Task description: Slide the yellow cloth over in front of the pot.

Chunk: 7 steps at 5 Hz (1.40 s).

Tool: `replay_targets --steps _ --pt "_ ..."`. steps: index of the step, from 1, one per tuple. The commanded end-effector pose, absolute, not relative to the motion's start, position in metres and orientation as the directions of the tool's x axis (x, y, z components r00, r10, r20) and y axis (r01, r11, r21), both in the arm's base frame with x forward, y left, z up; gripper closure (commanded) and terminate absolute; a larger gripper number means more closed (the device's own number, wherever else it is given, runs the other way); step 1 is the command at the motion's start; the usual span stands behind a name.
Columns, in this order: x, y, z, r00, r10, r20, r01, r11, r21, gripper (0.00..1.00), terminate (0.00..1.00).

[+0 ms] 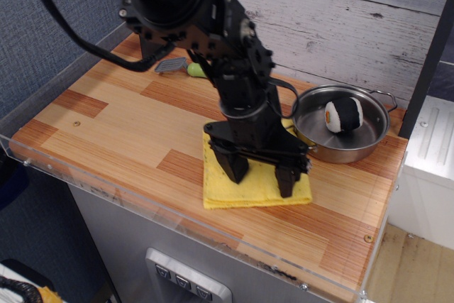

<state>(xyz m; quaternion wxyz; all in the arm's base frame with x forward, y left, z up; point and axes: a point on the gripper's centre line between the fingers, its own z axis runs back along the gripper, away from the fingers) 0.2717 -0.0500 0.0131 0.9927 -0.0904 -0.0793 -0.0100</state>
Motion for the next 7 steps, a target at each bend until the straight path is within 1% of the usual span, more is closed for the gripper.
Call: replay_targets --steps 1,3,4,5,6,7 --pt "0.265 -0.054 0.031 0.98 -0.045 0.194 0.078 0.983 -0.166 0.0 0.0" --pt "0.272 -0.039 0.05 0.972 -0.003 0.236 0.042 0.986 -0.161 0.0 0.0" --pt "0.279 -0.035 0.065 0.966 0.012 0.259 0.027 0.989 -0.148 0.0 0.0" --pt "0.286 -0.032 0.084 0.954 0.027 0.299 0.019 0.988 -0.15 0.0 0.0" --pt "0.288 -0.03 0.108 0.938 0.06 0.341 0.001 0.984 -0.178 0.0 0.0" --pt "0.283 -0.032 0.124 0.917 0.081 0.391 -0.004 0.981 -0.195 0.0 0.0"
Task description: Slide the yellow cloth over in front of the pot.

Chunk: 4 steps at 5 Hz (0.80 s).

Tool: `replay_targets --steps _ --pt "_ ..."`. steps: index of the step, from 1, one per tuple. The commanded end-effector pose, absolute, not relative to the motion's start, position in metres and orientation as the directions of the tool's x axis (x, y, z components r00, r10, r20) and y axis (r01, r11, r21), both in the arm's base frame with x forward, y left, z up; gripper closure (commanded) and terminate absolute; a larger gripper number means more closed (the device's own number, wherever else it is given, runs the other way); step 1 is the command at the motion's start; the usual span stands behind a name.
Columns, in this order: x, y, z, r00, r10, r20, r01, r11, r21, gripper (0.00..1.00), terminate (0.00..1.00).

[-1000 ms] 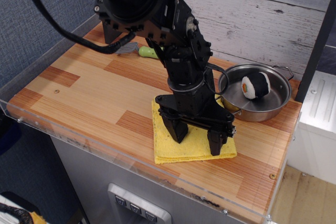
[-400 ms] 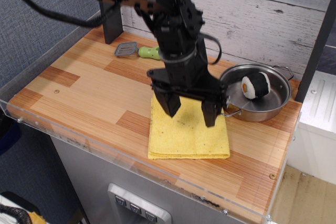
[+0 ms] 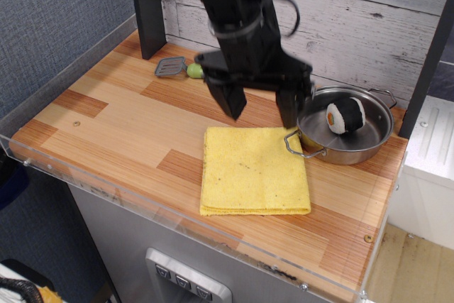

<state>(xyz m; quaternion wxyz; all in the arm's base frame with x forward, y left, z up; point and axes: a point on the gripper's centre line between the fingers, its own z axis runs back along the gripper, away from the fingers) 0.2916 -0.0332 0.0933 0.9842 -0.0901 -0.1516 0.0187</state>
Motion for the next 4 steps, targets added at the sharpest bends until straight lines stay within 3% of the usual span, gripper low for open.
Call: replay_targets --steps 1,3,4 --pt "0.2833 -0.032 0.1239 0.917 0.081 0.391 -0.004 0.981 -0.195 0.0 0.0" --pt "0.2833 -0.032 0.1239 0.917 0.081 0.391 -0.004 0.981 -0.195 0.0 0.0" --pt "0.2833 -0.032 0.1239 0.917 0.081 0.391 -0.004 0.981 -0.195 0.0 1.0"
